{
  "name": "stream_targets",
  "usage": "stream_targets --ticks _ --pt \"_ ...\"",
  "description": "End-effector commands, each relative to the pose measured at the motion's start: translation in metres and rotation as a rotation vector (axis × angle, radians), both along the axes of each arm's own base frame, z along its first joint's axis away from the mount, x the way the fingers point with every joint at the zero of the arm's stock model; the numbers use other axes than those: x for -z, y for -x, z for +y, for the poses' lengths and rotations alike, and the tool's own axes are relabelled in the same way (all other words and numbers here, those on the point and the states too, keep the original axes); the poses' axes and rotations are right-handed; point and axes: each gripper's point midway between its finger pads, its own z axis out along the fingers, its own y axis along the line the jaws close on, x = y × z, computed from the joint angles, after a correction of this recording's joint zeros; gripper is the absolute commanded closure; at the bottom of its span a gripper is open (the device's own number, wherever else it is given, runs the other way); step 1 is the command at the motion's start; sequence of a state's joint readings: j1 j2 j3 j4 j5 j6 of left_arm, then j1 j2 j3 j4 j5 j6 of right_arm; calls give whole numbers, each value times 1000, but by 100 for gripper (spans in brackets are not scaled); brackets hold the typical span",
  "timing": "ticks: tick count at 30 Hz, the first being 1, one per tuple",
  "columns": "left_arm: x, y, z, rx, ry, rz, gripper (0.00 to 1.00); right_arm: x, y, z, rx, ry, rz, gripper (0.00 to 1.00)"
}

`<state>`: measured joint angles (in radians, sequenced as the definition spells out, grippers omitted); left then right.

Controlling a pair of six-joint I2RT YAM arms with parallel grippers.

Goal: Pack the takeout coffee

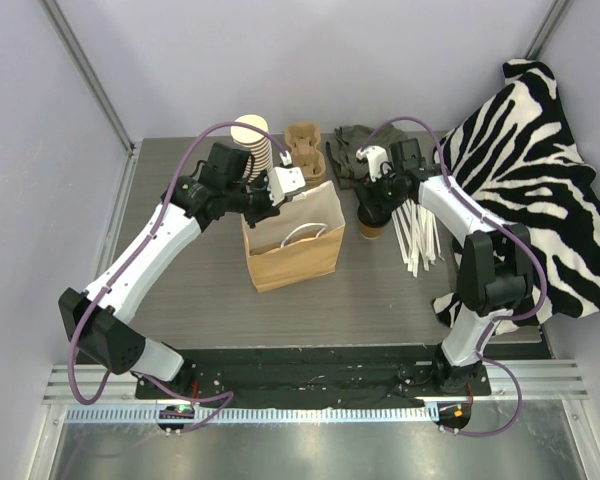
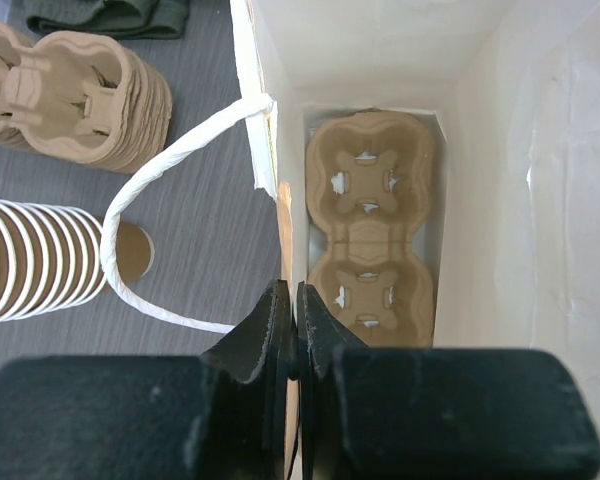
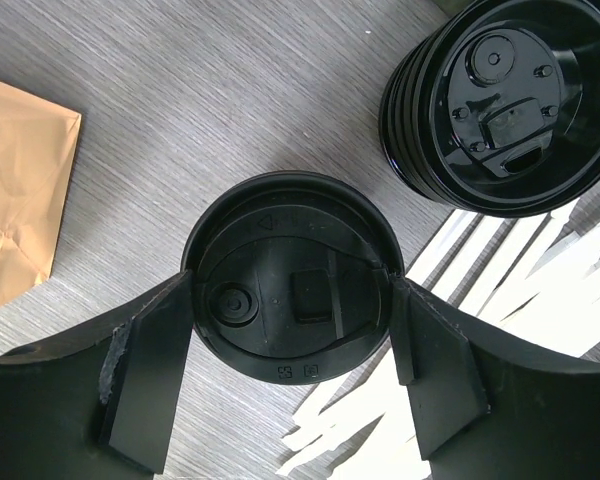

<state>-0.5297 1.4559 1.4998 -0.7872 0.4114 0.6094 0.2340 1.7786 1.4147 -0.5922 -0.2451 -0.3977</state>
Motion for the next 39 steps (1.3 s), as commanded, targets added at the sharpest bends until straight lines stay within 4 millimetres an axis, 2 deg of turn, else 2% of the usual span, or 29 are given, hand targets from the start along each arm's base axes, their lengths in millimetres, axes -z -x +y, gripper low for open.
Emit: stream_targets --ticks 1,5,17,20,21,23,24,26,27,32,33,39 --pt "-10 -1 -3 4 25 -5 100 -24 -4 2 -4 -1 -71 23" --pt "-10 -1 -4 1 31 4 100 -33 -8 2 2 -7 -91 31" --pt "-10 5 -4 -4 49 31 100 -81 -1 5 -9 -47 -139 38" --pt "-9 6 -4 -19 50 42 100 -110 1 8 -18 -73 -176 39" --pt "-11 7 -4 -24 52 38 100 -128 -1 10 -23 -89 -207 39" --pt "-11 6 -4 -43 48 34 100 -150 7 14 -41 -122 -225 39" --pt "-12 6 -3 -51 46 29 100 -172 7 17 -47 -142 -260 39" --pt "-16 4 -3 -78 46 15 100 -192 18 21 -70 -178 -264 39" --pt "-16 4 -3 -90 44 12 100 -211 21 23 -75 -197 -295 39" --pt "-22 3 -3 -176 27 -68 100 -251 45 25 -91 -247 -319 40" --pt "-24 1 2 -217 16 -84 100 -263 49 25 -98 -262 -340 40" --pt "-31 14 -1 -299 25 -99 100 -307 75 31 -110 -347 -393 41"
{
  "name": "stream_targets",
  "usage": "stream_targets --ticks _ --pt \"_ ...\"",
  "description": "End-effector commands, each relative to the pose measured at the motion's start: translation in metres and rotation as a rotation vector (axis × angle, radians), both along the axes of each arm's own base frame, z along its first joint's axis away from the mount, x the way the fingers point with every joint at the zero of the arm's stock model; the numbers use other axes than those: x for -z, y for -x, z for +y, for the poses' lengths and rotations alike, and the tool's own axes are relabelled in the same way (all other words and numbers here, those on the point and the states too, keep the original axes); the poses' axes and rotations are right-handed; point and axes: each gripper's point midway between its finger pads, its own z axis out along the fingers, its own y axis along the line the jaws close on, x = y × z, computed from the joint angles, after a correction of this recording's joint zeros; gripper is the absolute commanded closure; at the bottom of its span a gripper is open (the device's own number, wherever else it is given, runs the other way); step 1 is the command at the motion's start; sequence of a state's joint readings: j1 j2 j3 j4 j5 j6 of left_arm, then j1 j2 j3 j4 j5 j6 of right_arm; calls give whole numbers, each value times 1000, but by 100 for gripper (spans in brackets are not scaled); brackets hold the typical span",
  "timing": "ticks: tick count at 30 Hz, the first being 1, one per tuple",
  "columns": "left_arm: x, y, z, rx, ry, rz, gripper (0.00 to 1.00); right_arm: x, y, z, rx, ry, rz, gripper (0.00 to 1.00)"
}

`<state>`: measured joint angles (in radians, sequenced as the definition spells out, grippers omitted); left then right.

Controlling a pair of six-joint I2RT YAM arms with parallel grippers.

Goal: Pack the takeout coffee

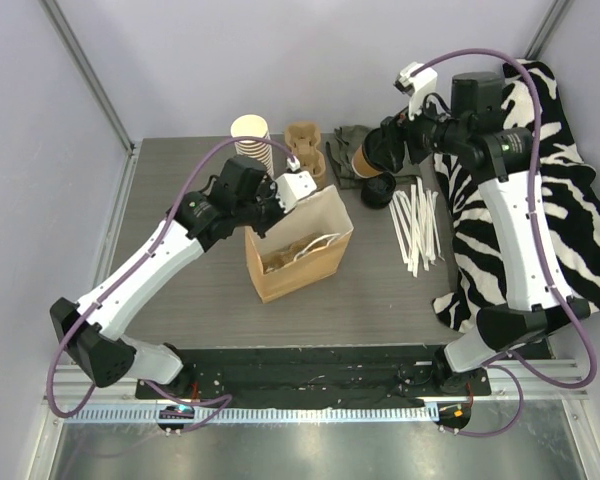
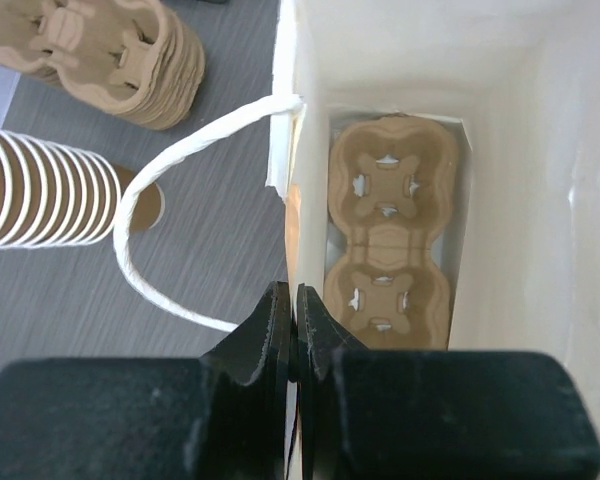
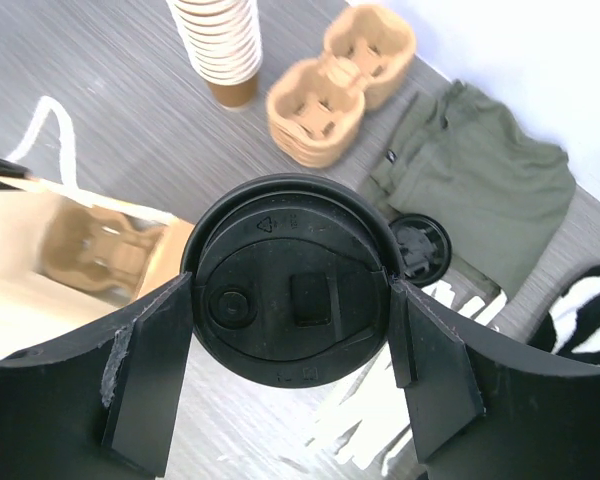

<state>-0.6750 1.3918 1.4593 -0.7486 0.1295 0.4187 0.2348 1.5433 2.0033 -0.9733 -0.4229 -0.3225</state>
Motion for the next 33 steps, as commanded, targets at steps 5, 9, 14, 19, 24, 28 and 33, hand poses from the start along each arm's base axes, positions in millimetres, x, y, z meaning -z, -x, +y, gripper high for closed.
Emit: stream_targets --ticks 5,9,14,19,24,28,33 --pt "-46 4 -3 -146 115 -87 100 -59 44 18 -72 -142 -48 41" --pt "-51 8 -6 -179 142 -59 100 -73 61 26 -121 -168 -65 41" --pt "-45 11 -7 -285 159 -5 100 -83 86 34 -167 -181 -85 41" --pt "-49 9 -7 -364 199 15 100 -92 105 43 -196 -213 -77 41" --pt "-48 11 -15 -406 263 74 100 -82 113 54 -216 -225 -53 42" --pt "-48 14 -23 -410 301 109 100 -68 116 62 -206 -220 -43 42" --pt "-54 15 -28 -430 333 110 100 -38 117 68 -196 -177 5 43"
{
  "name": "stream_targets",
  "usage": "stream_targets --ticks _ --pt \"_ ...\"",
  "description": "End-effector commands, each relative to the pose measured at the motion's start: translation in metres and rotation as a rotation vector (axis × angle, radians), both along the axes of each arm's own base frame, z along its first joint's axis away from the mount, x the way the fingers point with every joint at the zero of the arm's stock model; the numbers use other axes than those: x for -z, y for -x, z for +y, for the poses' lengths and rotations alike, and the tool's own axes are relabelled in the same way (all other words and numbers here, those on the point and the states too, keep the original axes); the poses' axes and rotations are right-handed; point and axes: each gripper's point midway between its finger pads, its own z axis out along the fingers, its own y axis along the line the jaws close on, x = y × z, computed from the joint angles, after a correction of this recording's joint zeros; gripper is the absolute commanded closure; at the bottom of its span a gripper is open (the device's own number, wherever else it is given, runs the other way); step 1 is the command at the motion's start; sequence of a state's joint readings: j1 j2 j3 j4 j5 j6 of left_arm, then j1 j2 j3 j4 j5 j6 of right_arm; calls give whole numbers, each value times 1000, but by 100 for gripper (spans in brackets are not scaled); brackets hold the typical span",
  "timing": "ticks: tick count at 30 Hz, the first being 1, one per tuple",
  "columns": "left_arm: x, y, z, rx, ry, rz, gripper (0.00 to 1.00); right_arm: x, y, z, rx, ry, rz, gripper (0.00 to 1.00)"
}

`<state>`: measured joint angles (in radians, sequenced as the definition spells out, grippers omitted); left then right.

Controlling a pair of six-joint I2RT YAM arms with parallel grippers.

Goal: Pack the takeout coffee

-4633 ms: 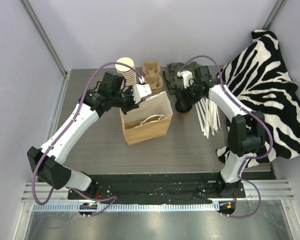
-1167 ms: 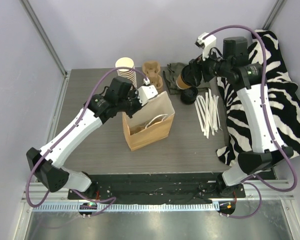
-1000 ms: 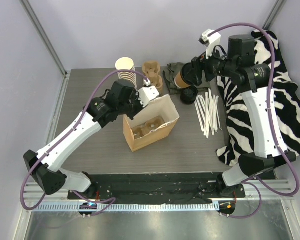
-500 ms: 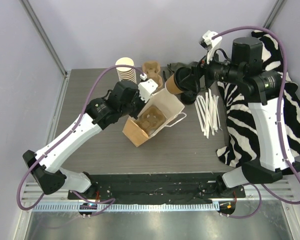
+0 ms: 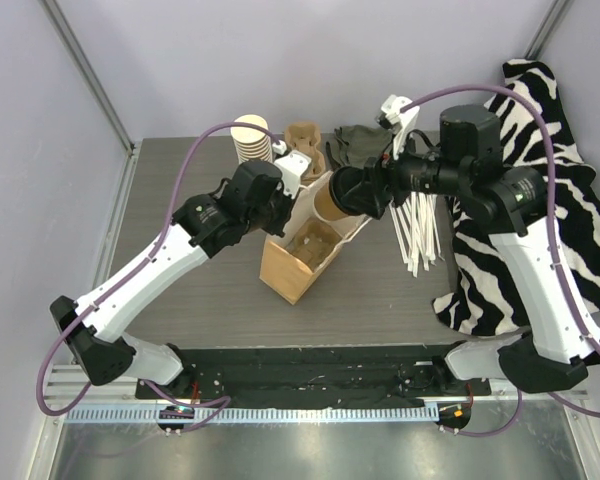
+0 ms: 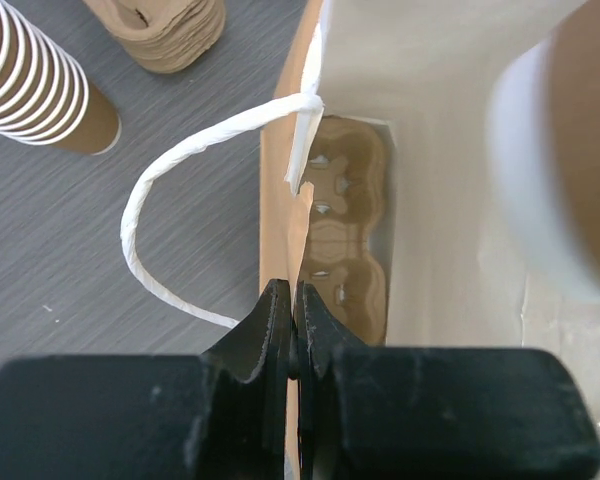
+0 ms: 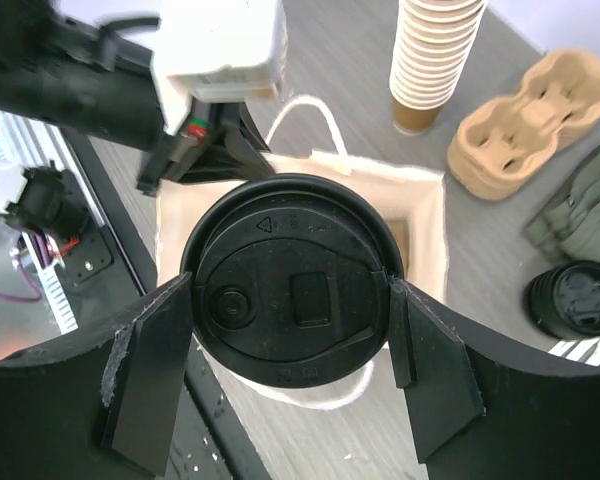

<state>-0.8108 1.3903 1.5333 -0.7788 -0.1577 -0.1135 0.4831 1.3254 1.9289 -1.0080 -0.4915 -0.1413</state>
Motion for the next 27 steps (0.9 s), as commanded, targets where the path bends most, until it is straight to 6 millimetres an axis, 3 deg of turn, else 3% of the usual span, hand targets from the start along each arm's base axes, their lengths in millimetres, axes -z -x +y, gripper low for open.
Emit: stream_targets --ticks 1,2,8,14,22,27 --pt "-29 -1 -13 -29 113 -34 100 6 -5 0 48 1 -27 43" --pt "-30 1 -13 -26 118 -38 100 18 -7 -1 60 24 -10 43" --pt "-30 17 -26 21 154 -40 100 44 -14 -1 96 67 -7 44" --pt "-22 29 -34 23 167 -18 100 70 -8 6 85 104 23 45" --pt "-32 42 -41 39 197 -76 100 112 1 -5 111 168 35 46" --pt "-25 52 -45 58 218 -60 100 124 1 -14 155 138 -39 52"
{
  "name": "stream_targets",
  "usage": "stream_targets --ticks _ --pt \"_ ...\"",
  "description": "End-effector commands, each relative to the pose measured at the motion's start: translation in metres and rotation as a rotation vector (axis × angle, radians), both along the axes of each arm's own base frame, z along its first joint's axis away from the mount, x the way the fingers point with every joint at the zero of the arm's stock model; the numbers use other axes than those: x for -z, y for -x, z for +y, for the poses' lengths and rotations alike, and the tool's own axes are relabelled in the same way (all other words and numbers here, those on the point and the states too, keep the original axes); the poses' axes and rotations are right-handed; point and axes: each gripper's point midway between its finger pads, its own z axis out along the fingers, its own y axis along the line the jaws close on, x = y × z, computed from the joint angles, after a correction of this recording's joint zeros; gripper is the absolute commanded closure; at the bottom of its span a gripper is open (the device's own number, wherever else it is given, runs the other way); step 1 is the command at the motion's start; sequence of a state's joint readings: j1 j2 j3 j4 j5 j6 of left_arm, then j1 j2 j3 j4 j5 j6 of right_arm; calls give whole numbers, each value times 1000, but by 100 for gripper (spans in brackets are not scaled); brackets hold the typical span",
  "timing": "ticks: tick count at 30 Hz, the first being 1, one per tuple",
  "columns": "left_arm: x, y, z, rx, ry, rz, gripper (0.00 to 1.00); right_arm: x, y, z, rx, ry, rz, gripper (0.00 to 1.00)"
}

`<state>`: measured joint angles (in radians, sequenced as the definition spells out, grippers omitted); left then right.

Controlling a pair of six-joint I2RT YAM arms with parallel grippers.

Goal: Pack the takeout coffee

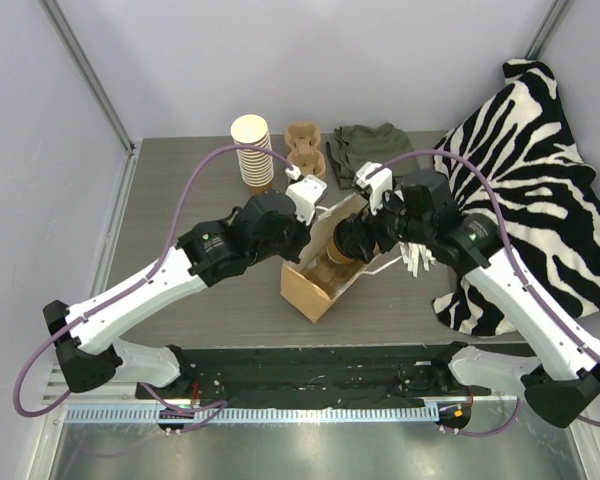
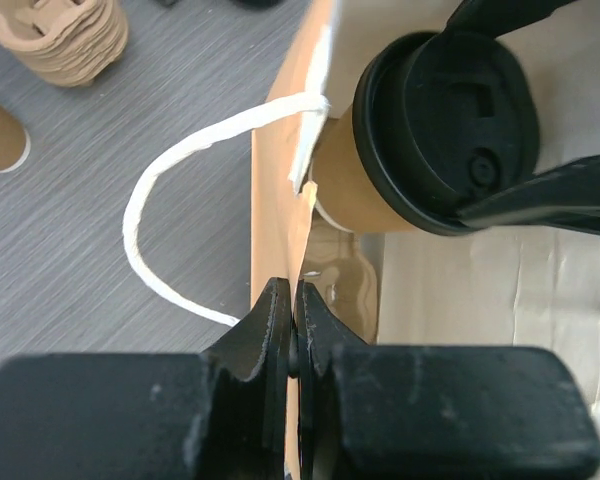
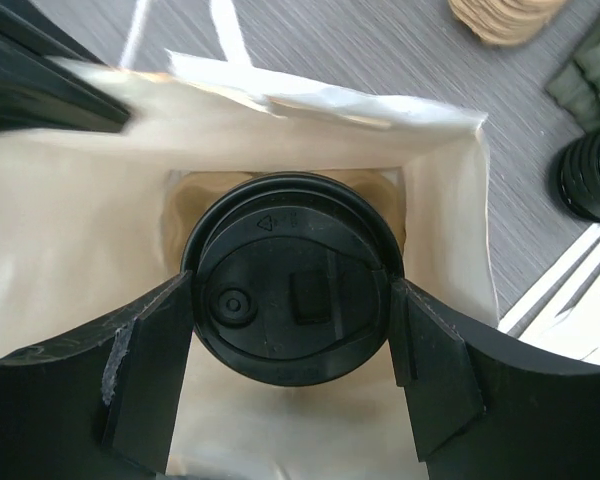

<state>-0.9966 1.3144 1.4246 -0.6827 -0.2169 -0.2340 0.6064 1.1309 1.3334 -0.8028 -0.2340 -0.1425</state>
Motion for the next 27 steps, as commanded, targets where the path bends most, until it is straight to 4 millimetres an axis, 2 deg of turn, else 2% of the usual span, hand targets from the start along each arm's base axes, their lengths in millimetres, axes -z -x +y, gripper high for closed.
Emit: stream_targets --ticks 1,5,10,14,22,27 --pt "-26 3 -6 -13 124 -50 100 -14 -6 -8 48 -73 -172 53" --pt "-21 11 -9 22 130 -46 100 4 -1 -14 46 -44 -167 53" --pt "-25 25 -19 82 136 -98 100 18 1 -20 49 -11 -164 52" --pt "-21 35 -25 120 122 -124 100 20 8 -26 42 -9 -188 52" --pt "-29 48 -33 142 121 -180 100 29 30 -43 -17 51 -216 52" --pt "-30 49 -35 134 135 -164 100 30 38 -47 -49 73 -231 52"
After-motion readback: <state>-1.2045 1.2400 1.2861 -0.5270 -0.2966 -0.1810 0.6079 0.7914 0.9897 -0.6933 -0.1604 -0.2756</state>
